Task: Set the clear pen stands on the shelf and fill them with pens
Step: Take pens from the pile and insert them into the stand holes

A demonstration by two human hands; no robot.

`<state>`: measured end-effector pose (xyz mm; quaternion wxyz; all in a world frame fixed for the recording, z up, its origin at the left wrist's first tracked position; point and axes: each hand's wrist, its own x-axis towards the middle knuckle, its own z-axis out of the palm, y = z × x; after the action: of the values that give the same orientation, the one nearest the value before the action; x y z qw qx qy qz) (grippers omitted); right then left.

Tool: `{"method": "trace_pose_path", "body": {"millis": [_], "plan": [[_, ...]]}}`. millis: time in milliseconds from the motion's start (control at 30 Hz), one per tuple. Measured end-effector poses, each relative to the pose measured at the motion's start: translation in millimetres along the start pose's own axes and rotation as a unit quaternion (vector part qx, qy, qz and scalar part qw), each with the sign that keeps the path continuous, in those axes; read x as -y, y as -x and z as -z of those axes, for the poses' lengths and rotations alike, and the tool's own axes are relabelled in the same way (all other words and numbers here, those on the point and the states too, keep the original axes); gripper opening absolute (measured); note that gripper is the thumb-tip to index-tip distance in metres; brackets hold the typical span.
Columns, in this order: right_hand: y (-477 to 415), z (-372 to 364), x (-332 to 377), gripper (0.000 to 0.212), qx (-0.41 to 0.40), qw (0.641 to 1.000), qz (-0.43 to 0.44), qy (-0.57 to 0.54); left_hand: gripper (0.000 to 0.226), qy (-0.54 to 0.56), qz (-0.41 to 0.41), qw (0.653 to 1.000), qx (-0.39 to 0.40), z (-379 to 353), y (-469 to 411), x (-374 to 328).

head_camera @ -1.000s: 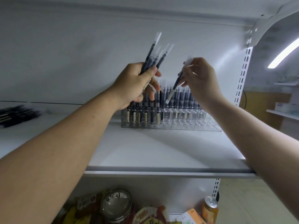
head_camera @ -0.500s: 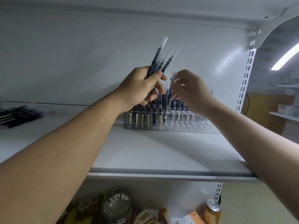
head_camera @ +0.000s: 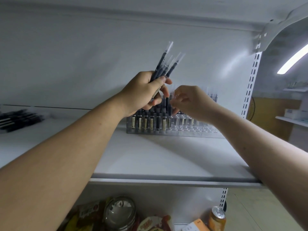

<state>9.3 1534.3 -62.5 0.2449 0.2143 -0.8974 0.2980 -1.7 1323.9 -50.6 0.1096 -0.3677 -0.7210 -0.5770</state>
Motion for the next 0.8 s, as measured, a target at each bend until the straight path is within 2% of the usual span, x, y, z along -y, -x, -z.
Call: {"method": "trace_pose_path", "body": {"millis": [133, 200, 333, 433, 567, 700, 800], "plan": [[-1, 11, -3, 0.01, -0.088, 0.995, 0.029, -0.027, 0.025, 0.008, 0.007, 1.0, 0.01, -1, 0, -1], [-1, 17, -2, 0.013, -0.117, 0.986, 0.043, -0.112, 0.025, 0.005, 0.011, 1.0, 0.02, -1, 1, -1], [-1, 21, 3, 0.013, -0.087, 0.94, 0.046, -0.328, 0.026, 0.005, 0.021, 0.999, 0.039, -2, 2, -2], [-2, 21, 3, 0.032, -0.084, 0.922, 0.042, -0.376, 0.026, -0.005, 0.022, 0.999, 0.042, -3, 2, -2], [-3, 20, 3, 0.046, -0.095, 0.922, 0.035, -0.375, 0.023, -0.022, 0.021, 0.998, 0.059, -4, 3, -2], [-4, 19, 8, 0.018, -0.114, 0.894, 0.015, -0.433, 0.024, -0.038, 0.023, 0.997, 0.06, -3, 6, -6], [-6, 25, 7, 0.013, -0.172, 0.856, -0.006, -0.488, 0.027, -0.066, 0.009, 0.997, 0.05, -1, 7, -7]]}}
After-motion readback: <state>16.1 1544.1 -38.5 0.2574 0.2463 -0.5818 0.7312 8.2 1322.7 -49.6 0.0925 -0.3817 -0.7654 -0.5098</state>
